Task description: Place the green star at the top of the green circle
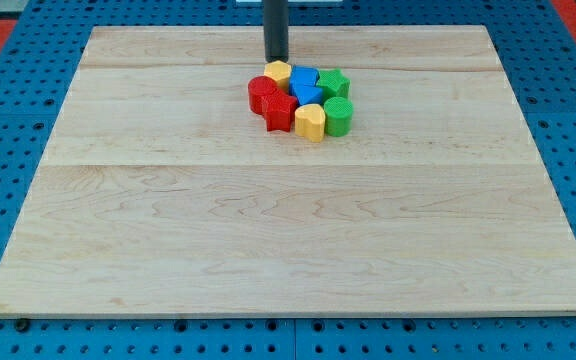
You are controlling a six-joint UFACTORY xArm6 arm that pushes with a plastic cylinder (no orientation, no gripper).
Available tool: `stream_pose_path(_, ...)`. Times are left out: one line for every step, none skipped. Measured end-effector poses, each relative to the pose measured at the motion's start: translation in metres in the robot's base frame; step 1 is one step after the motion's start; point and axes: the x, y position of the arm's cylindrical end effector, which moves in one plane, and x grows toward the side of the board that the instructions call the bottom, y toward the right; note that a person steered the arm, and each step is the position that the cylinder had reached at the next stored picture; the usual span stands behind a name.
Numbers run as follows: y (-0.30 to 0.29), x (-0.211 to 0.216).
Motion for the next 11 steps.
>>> stream_pose_path(0.026,0.000)
stream_pose_path(0.039,0.006)
stream_pose_path(0.039,0.020)
stream_pose_path(0.039,0.025)
stream_pose_path(0.054,0.025)
stream_pose_path(0.065,0.026)
stream_pose_path(0.070,0.028)
stream_pose_path(0.069,0.034)
stream_pose_path(0.069,0.039)
stream_pose_path(0.069,0.039)
stream_pose_path(0.069,0.036)
